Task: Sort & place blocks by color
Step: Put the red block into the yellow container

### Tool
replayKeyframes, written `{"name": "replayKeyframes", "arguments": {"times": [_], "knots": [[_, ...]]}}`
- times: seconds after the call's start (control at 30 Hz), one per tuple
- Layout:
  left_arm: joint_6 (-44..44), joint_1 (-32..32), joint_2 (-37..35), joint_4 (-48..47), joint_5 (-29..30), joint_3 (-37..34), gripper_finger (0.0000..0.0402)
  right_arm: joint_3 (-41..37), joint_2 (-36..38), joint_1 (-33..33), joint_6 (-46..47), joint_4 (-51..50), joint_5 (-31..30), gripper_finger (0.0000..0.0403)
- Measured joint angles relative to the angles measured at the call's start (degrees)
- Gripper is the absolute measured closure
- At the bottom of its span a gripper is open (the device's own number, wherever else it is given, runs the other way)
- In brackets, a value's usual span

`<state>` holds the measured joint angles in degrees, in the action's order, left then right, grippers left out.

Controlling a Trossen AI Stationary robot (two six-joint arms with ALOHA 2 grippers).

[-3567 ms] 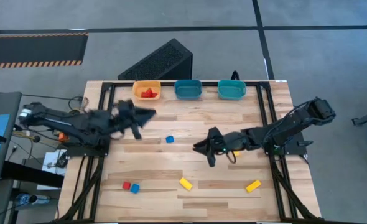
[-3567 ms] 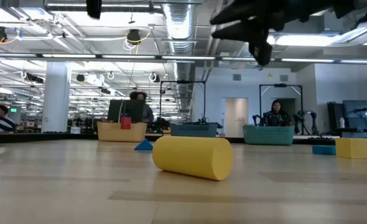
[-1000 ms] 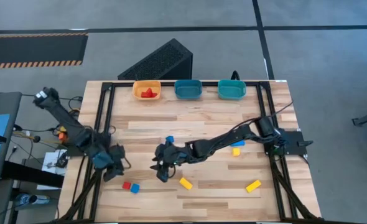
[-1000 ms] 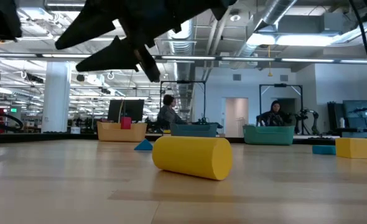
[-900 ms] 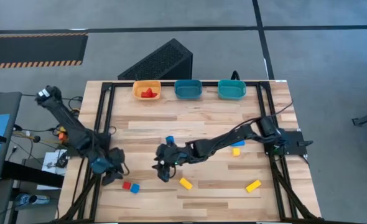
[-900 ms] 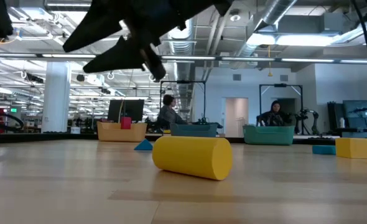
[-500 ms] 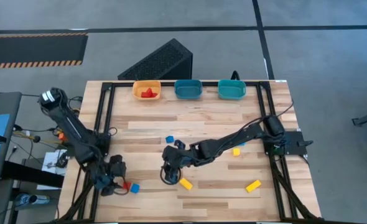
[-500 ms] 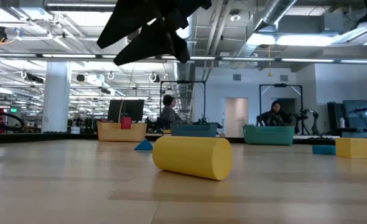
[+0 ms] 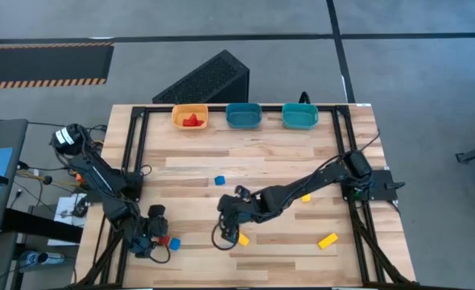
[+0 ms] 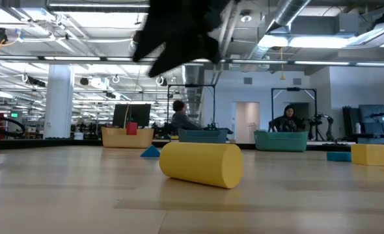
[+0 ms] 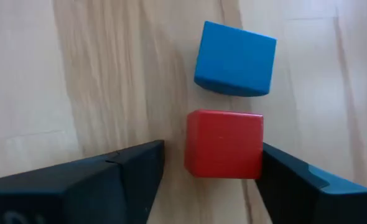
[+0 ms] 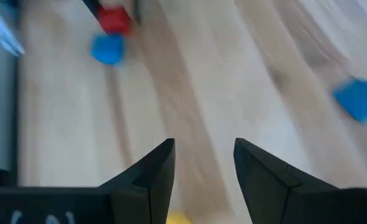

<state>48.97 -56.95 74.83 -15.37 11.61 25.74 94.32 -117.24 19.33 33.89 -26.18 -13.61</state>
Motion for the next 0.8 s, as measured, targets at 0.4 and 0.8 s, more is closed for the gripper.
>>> {"name": "replayKeyframes", "arguments": {"times": [0.4,0.8], "knots": [[-1.1,8.6,-2.4,-1.8,0.3,3.2,0.0300,-6.1,12.0,3.8,5.3,-13.2,-16.5,0.0217],[-6.2,25.1,-14.5,-5.9,16.9,10.0,0.0300,-45.1,31.0,9.6,26.3,29.3,-20.7,0.0219]]}}
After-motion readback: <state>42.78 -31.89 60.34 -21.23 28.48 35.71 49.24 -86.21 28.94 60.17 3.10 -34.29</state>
